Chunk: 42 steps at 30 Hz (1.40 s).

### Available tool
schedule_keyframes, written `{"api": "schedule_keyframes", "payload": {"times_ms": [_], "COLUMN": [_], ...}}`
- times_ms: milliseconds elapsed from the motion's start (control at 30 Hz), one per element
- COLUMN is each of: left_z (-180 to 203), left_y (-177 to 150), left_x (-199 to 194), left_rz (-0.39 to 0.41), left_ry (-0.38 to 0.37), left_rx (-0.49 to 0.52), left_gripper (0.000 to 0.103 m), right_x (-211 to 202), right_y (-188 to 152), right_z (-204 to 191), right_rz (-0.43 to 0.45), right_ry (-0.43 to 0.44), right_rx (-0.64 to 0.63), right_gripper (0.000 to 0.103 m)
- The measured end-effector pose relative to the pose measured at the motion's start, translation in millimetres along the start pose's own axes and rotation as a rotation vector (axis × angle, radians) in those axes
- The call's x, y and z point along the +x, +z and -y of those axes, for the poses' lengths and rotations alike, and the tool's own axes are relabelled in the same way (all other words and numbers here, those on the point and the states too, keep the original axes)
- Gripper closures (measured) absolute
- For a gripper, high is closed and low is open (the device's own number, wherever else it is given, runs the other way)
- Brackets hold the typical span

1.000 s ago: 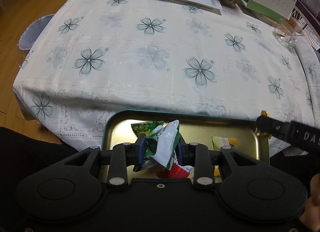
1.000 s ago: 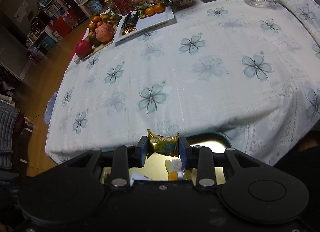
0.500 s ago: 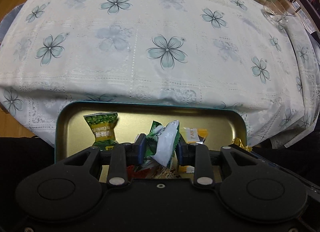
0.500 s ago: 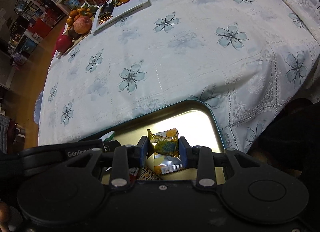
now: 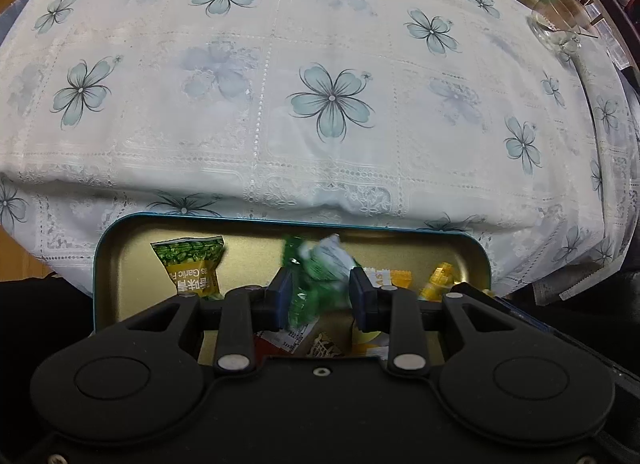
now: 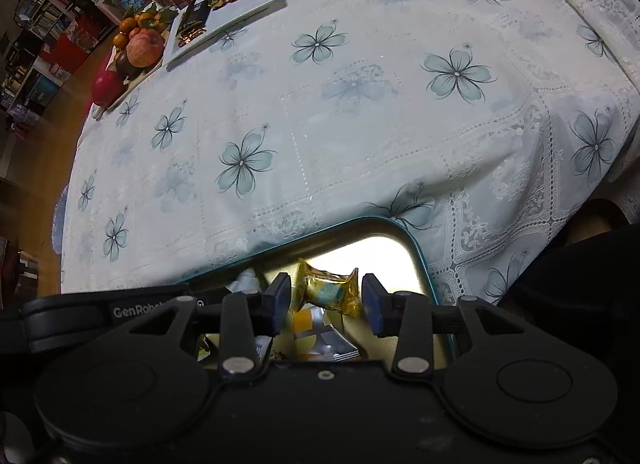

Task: Organize snacks

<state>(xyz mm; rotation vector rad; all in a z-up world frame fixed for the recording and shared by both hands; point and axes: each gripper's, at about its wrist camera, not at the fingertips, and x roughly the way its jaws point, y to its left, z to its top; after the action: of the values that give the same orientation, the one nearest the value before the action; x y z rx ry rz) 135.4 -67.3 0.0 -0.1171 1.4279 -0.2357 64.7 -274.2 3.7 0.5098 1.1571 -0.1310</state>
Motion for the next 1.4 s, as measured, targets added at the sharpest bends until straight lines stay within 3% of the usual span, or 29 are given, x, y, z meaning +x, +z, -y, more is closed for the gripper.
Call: {"api": "schedule_keyframes", "payload": {"times_ms": [200, 433, 700, 867, 1400], "left_z": [0.0, -5.6, -16.3, -21.2, -27.7], "left_y": [-6.3, -28.1, -65.2, -92.3, -168.9], "left_x": [-10.5, -36.4, -58.8, -65.7, -54.1], "left_rz": [0.056, 0.211, 0.355, 0.423, 0.520], "left_ry": [0.026, 0.106, 0.178, 0.216, 0.217], "left_rx": [0.018, 0.033, 0.040, 0.049, 0.110], "left_gripper": [0.063, 0.063, 0.063, 0.063, 0.062], "right_x": [-3.4, -21.5, -45.4, -54.9, -55.8], "right_y": [-4.0, -20.3, -58.7, -91.4, -165.6], "right_z": [-4.6, -7.5, -13.7, -15.9, 8.7], "right_rz": [0.016, 0.098, 0.227, 0.308, 0.406], "right_ry": [0.014, 0.044, 0.041, -0.008, -0.053], "right_rx": [-0.025, -0.069, -0.161, -0.248, -0.293], "right_gripper": [0.061, 0.057, 0.045, 0.042, 0.042]}}
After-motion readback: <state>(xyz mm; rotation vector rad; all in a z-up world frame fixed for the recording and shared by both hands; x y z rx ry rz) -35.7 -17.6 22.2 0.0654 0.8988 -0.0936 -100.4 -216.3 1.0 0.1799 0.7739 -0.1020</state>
